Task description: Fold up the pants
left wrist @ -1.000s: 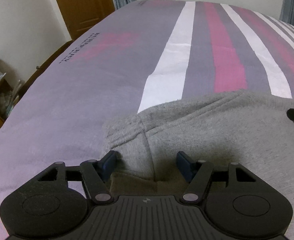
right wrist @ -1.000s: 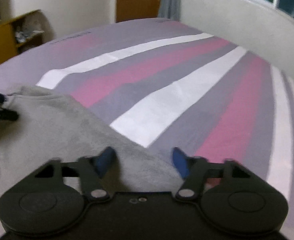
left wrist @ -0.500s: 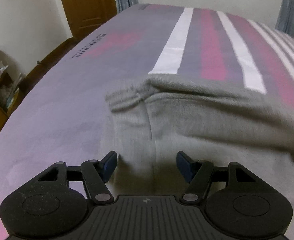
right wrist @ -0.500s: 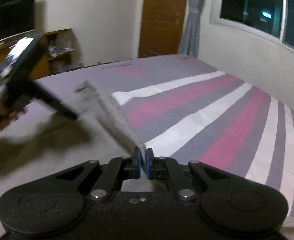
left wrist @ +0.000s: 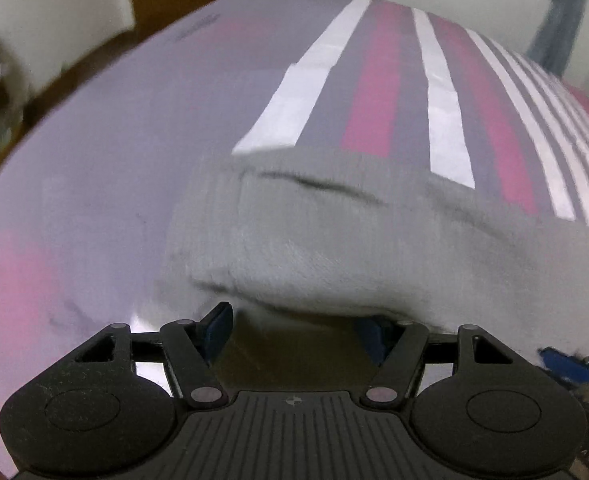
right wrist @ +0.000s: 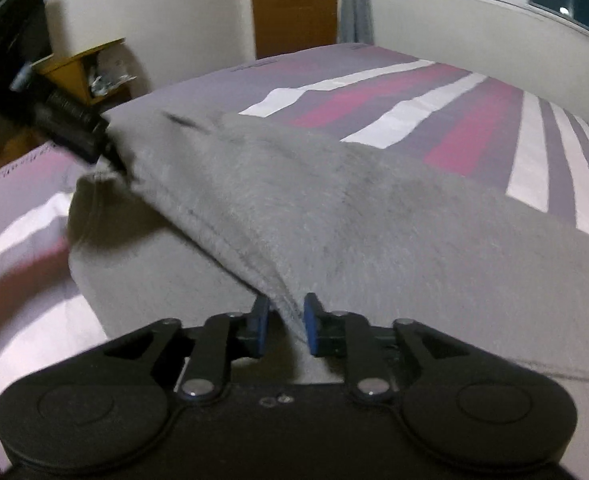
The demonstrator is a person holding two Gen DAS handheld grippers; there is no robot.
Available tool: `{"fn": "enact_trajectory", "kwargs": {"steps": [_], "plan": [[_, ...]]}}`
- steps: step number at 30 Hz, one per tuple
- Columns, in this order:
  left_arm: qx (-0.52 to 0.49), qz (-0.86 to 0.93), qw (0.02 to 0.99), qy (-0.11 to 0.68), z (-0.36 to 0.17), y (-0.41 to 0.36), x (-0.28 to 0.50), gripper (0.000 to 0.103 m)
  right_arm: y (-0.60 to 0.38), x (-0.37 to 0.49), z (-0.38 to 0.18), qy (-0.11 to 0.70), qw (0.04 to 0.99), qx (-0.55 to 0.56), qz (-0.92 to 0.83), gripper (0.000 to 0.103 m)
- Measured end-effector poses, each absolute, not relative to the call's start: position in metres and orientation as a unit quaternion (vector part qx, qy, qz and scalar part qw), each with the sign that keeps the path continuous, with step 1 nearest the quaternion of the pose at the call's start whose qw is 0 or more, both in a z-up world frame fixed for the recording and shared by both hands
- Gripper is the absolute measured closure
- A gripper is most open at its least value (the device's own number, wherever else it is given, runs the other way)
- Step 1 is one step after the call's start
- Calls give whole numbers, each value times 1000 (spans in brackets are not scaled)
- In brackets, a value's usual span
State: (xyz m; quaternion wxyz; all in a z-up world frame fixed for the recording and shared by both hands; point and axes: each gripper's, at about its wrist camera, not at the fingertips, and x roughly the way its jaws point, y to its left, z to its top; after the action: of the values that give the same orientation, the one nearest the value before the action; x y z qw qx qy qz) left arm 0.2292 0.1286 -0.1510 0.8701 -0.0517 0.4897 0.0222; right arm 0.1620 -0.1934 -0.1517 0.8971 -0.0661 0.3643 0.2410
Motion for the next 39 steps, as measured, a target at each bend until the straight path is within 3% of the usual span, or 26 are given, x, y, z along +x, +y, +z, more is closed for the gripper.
{"fn": "enact_trajectory", "kwargs": {"steps": [8,20,26,27,28,29,34,37,39], "plan": [[-154,1,852,501,-164,138,212,36,-220,140,-143,390,900,11,194,81],[-295,4,800,523,-226,125,232,36,-234,153,-155,430,880,117,163,77],[-381,22,796,470,-242,131,234,37,-237,152,-158,433,876,142,159,77],[-396,26,794,462,-244,133,234,48,-239,154,-159,433,875,152,156,76],[-397,31,794,460,-244,133,235,69,-244,157,-161,432,873,170,151,76],[-394,34,795,459,-244,135,235,75,-248,160,-163,431,870,189,146,75],[-358,30,810,463,-241,129,237,82,-282,183,-182,407,846,331,91,78],[-345,22,818,460,-232,124,242,85,-288,187,-188,396,843,359,64,96],[-337,14,824,456,-216,129,243,88,-281,179,-177,384,858,334,70,97]]}}
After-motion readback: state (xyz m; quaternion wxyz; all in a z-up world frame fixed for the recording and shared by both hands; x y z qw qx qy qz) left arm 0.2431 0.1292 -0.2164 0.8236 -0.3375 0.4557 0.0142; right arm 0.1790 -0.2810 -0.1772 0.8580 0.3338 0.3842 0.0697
